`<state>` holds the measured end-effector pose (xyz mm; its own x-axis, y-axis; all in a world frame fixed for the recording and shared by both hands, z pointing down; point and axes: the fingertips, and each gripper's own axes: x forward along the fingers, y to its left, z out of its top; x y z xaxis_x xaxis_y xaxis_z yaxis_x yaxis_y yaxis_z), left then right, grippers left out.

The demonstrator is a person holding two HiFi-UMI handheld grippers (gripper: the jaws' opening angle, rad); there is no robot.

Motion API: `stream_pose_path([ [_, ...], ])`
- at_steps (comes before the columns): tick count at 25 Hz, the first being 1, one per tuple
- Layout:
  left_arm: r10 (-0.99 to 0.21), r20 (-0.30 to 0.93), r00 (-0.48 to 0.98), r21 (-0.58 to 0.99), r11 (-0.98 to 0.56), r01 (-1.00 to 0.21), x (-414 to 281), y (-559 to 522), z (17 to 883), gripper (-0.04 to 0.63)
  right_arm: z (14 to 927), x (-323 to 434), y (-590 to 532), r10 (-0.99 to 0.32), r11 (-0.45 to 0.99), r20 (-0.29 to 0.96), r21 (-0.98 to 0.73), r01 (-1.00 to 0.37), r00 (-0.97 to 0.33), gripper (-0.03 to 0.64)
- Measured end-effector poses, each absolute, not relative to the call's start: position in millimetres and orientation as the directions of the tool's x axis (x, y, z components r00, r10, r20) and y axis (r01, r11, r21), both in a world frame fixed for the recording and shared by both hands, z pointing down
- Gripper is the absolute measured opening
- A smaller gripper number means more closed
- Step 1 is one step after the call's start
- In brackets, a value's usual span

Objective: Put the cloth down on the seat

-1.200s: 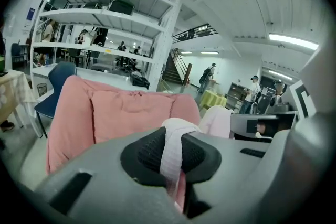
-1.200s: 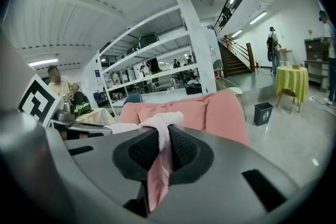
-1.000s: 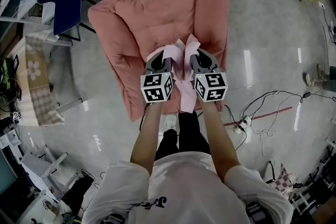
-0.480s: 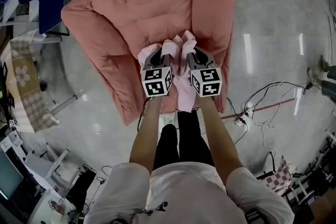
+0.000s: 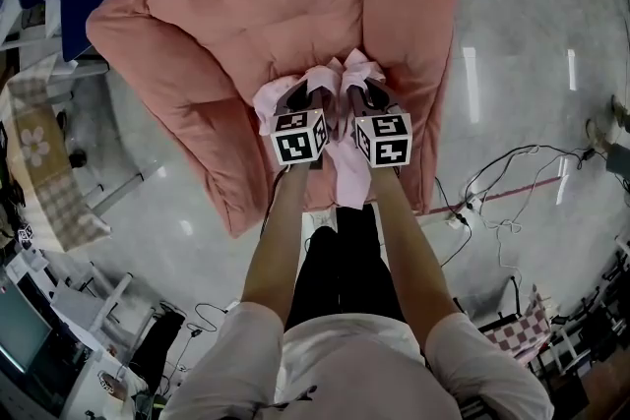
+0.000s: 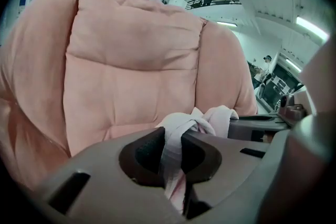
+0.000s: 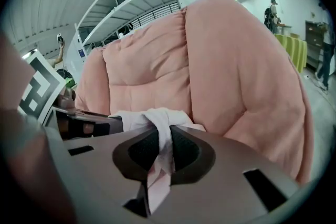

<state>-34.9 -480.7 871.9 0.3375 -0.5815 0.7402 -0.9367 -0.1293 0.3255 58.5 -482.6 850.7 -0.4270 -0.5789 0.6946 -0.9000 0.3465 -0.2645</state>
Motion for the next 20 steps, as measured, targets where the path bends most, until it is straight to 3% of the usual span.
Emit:
stream_pose_path([
  [9,-0.564,0.754,0.338,0.316,-0.141,-0.938,-36.7,-475.4,868.7,0.04,849.3,59.0,-475.6,-0.591,0.331,0.69,-0.264,-0.906,-0.417,0.039],
  [12,-0.558,0.754,0.347,0.319,-0.151,-0.936,-35.8,-471.2,861.0,0.093,841.0,61.3,-471.5,-0.598,0.329,0.686,-0.26,-0.908,-0.414,0.069],
  [16,-0.564,0.739,0.368,0.343,-0.156,-0.926,-36.6,-467.7,846.3,0.185,827.5,63.7,-465.9,-0.606,0.334,0.681,-0.254,-0.908,-0.412,0.179],
  [20,-0.59,0.715,0.376,0.347,-0.167,-0.923,-41.8,-461.5,823.8,0.22,804.8,66.3,-458.9,-0.634,0.33,0.657,-0.247,-0.911,-0.408,0.189],
])
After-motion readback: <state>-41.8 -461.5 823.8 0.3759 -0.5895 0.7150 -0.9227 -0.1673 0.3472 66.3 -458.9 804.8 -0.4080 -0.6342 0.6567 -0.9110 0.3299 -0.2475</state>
